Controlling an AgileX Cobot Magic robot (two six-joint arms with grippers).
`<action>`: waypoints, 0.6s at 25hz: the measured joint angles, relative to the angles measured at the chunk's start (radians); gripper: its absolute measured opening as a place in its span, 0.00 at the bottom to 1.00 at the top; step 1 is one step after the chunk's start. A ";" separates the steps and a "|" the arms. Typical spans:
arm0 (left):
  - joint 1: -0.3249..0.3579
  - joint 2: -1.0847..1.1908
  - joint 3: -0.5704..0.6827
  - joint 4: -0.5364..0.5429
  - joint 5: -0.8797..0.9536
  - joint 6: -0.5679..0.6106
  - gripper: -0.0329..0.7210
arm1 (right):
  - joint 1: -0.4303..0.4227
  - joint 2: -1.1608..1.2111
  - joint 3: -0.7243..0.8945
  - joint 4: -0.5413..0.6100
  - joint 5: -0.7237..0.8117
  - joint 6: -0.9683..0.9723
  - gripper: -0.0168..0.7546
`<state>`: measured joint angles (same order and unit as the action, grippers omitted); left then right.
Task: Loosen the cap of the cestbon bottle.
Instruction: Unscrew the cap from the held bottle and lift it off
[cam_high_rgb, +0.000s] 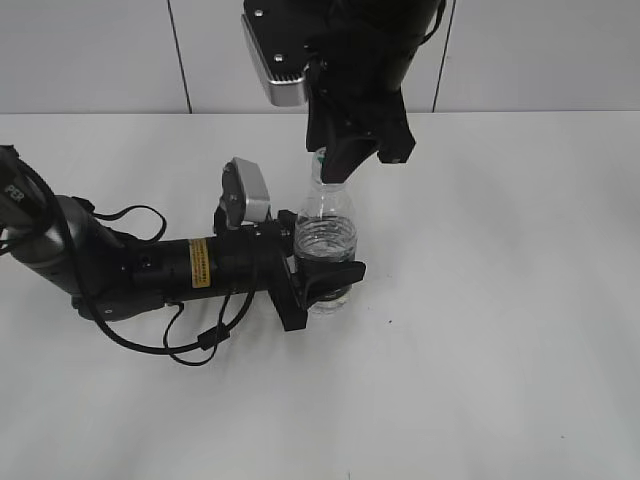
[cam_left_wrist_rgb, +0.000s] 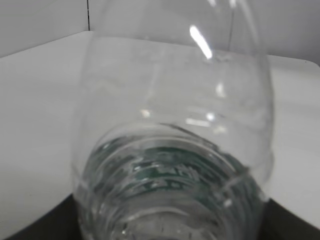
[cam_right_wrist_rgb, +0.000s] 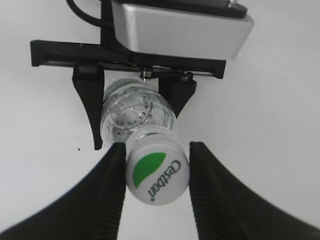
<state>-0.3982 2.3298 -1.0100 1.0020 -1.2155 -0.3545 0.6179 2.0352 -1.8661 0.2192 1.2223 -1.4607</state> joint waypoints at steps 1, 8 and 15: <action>0.000 0.000 0.000 -0.001 0.000 0.000 0.58 | 0.000 -0.001 0.000 -0.001 0.000 -0.034 0.41; 0.000 0.000 0.000 -0.002 0.000 0.000 0.58 | 0.000 -0.034 0.000 -0.015 0.000 -0.131 0.40; 0.000 0.000 0.000 -0.002 0.000 0.000 0.58 | 0.000 -0.142 0.000 -0.020 -0.001 0.143 0.40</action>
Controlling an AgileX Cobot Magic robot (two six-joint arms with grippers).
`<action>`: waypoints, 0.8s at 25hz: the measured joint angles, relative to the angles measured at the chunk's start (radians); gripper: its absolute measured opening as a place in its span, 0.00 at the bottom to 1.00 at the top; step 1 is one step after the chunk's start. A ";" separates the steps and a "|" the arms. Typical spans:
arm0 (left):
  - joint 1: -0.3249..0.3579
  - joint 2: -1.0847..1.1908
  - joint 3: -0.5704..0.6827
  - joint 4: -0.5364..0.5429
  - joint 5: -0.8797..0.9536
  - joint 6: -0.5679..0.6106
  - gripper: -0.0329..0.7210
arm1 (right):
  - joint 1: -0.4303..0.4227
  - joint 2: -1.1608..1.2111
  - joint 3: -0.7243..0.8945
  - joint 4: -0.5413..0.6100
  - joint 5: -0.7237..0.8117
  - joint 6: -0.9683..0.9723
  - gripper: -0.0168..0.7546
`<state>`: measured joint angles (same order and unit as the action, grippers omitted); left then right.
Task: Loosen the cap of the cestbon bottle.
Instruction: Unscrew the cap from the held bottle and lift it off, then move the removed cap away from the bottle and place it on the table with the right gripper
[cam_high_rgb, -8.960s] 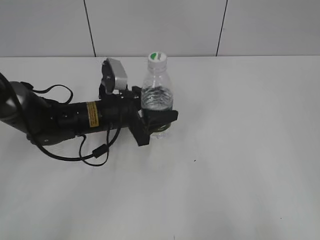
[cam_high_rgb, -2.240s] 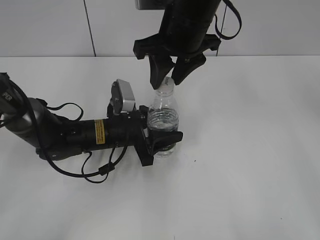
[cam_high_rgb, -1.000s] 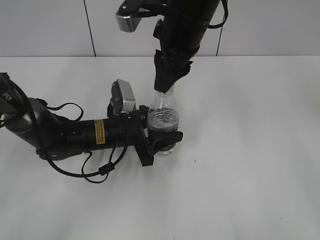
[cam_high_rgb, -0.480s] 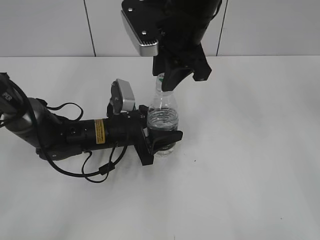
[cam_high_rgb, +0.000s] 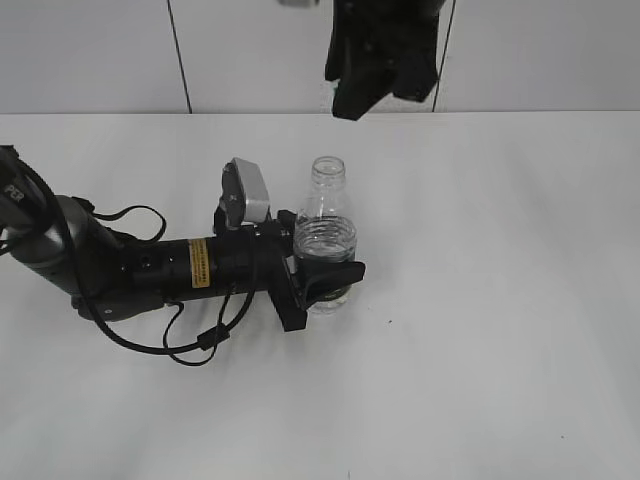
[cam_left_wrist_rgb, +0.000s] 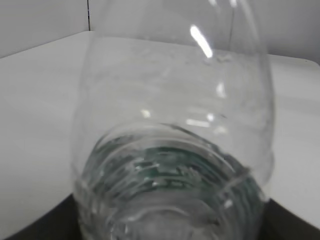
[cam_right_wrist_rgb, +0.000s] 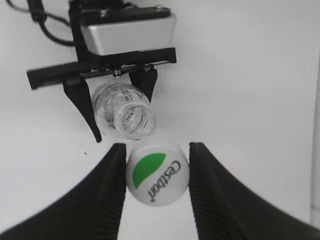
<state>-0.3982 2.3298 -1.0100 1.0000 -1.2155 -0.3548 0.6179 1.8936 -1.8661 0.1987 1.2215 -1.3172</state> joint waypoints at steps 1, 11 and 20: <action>0.000 0.000 0.000 0.000 0.000 0.000 0.58 | 0.000 -0.013 0.000 -0.002 0.000 0.131 0.40; 0.000 0.001 0.000 -0.033 0.005 0.000 0.58 | -0.015 -0.046 0.001 -0.127 0.001 0.889 0.40; 0.000 0.001 0.000 -0.049 0.007 0.000 0.58 | -0.166 -0.046 0.013 -0.128 0.001 1.053 0.40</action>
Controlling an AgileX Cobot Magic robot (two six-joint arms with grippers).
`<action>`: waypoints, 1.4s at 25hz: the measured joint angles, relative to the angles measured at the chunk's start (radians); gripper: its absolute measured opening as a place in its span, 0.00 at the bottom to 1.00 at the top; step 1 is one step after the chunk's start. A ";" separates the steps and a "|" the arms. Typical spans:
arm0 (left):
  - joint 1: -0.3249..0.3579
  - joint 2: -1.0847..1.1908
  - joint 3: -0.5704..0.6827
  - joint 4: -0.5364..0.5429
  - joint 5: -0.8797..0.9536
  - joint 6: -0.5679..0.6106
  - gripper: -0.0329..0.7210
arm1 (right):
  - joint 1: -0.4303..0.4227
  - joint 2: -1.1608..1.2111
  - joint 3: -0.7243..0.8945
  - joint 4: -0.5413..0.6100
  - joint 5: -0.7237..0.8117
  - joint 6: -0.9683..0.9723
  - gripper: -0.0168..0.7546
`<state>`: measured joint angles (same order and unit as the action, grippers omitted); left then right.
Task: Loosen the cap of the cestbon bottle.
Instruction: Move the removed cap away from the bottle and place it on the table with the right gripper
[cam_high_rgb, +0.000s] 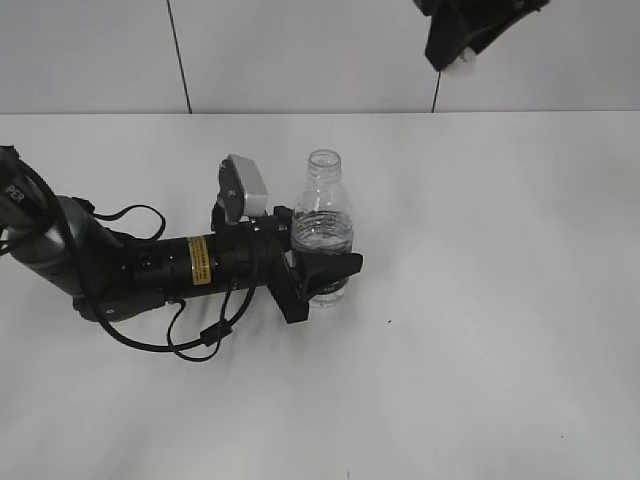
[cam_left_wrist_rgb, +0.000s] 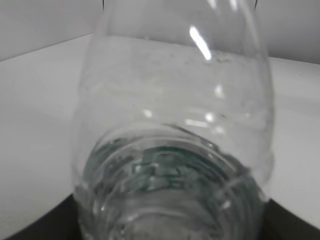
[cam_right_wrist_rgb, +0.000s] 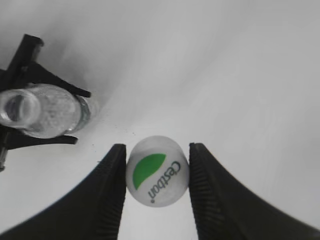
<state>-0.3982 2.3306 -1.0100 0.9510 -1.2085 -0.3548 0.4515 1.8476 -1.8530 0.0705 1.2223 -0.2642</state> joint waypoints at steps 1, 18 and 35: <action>0.000 0.000 0.000 -0.001 0.000 0.000 0.58 | -0.019 -0.001 0.013 0.000 0.000 0.002 0.40; 0.000 0.001 0.000 -0.027 0.001 0.000 0.58 | -0.125 0.030 0.606 0.001 -0.503 -0.004 0.40; 0.000 0.001 0.000 -0.027 0.002 0.000 0.58 | -0.193 0.217 0.623 -0.034 -0.626 0.002 0.40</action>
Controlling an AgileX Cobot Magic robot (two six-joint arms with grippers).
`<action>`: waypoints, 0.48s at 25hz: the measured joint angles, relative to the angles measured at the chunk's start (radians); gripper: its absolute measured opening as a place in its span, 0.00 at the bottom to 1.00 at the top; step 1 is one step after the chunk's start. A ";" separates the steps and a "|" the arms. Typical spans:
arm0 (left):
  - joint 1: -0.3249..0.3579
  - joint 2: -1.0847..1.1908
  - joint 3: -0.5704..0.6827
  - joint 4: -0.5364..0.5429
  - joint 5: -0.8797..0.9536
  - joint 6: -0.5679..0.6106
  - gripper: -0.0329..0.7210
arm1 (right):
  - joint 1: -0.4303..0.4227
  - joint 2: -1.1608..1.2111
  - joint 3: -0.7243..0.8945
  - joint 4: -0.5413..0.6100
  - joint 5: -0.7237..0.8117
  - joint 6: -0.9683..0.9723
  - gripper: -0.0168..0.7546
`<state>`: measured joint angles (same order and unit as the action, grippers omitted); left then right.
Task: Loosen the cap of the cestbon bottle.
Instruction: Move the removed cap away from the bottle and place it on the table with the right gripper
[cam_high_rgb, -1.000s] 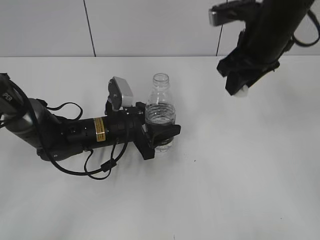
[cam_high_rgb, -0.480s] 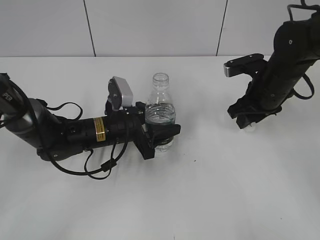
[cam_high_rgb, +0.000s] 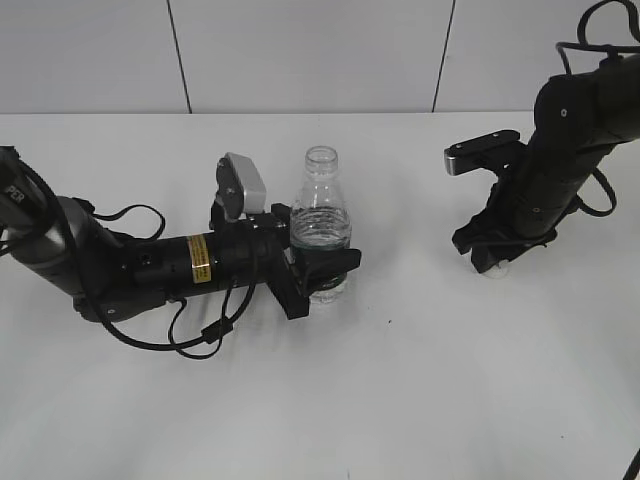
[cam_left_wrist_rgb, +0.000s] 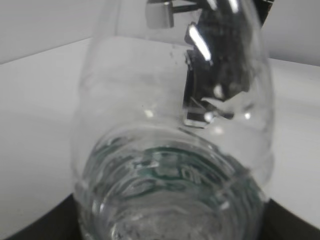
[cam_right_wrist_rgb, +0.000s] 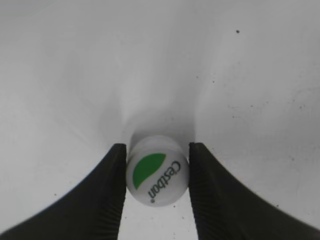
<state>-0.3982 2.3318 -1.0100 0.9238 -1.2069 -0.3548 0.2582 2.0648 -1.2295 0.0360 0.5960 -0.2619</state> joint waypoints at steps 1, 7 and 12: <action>0.000 0.000 0.000 0.000 0.000 0.000 0.58 | 0.000 0.000 0.000 0.000 0.000 0.003 0.40; 0.000 0.000 0.000 0.000 0.000 0.001 0.58 | 0.000 0.000 0.000 0.000 0.001 0.011 0.53; 0.000 0.000 0.000 0.000 0.000 0.001 0.58 | 0.000 0.000 0.000 0.000 0.005 0.012 0.84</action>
<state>-0.3982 2.3318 -1.0100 0.9238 -1.2069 -0.3539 0.2582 2.0647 -1.2295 0.0360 0.6010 -0.2501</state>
